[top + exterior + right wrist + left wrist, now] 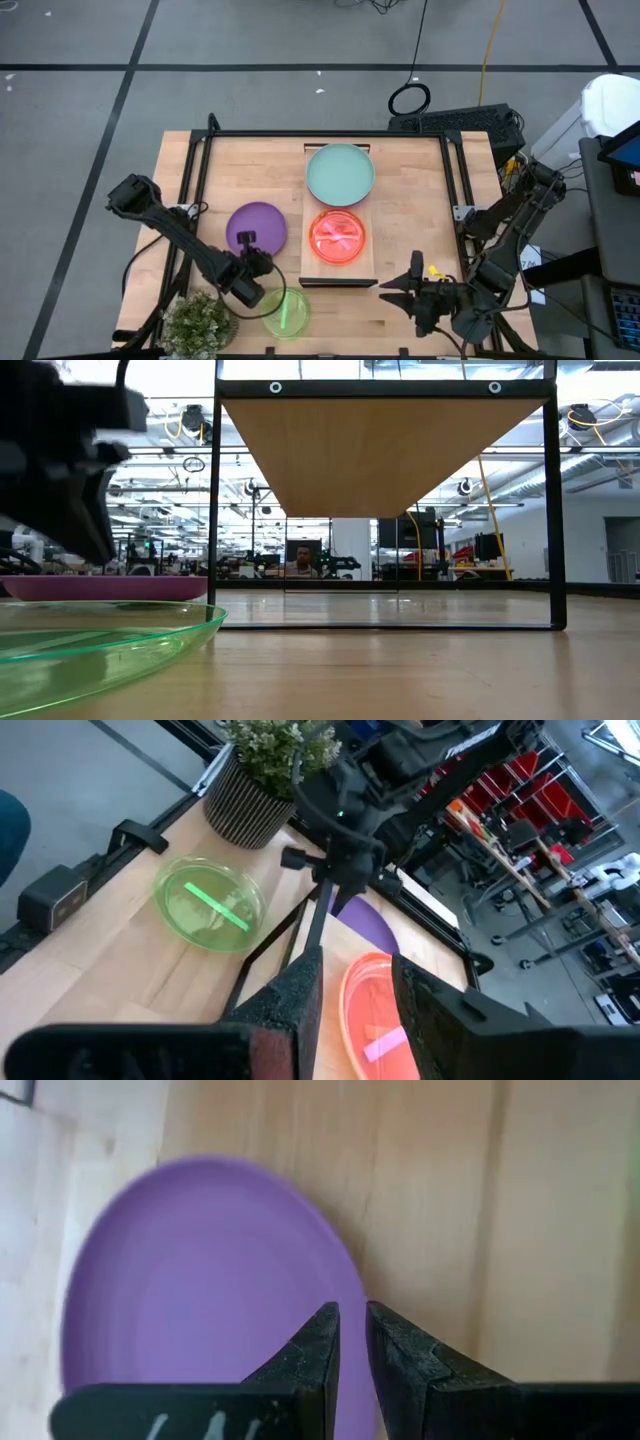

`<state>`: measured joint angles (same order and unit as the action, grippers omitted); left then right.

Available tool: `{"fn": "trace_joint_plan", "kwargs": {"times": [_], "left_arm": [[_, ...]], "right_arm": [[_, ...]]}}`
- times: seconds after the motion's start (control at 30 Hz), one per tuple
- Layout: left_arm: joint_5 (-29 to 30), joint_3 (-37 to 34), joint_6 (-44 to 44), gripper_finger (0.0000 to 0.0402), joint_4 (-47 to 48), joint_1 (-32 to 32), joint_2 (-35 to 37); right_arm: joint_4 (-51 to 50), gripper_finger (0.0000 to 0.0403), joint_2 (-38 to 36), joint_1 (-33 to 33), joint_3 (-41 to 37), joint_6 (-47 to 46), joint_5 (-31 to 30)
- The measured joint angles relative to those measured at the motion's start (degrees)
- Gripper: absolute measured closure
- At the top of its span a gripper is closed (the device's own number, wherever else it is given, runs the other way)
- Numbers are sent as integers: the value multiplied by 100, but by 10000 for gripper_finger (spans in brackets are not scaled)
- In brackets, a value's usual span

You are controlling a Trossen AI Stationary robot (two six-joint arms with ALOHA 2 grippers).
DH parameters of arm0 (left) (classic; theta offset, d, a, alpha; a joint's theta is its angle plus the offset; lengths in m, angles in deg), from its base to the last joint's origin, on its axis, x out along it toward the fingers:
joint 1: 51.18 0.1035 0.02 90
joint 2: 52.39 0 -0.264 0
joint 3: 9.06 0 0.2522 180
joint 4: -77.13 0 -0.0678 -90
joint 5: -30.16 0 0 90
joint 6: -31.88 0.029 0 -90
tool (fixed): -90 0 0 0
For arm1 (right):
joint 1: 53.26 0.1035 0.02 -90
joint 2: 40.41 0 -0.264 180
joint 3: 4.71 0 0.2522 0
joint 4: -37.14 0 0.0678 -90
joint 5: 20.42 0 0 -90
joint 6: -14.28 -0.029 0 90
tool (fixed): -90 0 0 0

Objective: Place and stack plates onto a shelf
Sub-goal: Stack the violet plate on top of the light blue plate on the shelf

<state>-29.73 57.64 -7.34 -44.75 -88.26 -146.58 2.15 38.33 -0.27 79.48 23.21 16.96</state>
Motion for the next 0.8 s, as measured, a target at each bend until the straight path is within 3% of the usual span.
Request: {"fn": "trace_joint_plan", "kwargs": {"times": [0.17,0.37,0.8], "left_arm": [[-36,-461,-33,341,-655,75,-2],[171,-529,-9,334,-827,67,-2],[81,-526,-161,262,-779,234,-2]], "right_arm": [[0,296,0,0,0,8,0],[0,296,0,0,0,9,2],[13,296,0,0,0,-63,17]]}}
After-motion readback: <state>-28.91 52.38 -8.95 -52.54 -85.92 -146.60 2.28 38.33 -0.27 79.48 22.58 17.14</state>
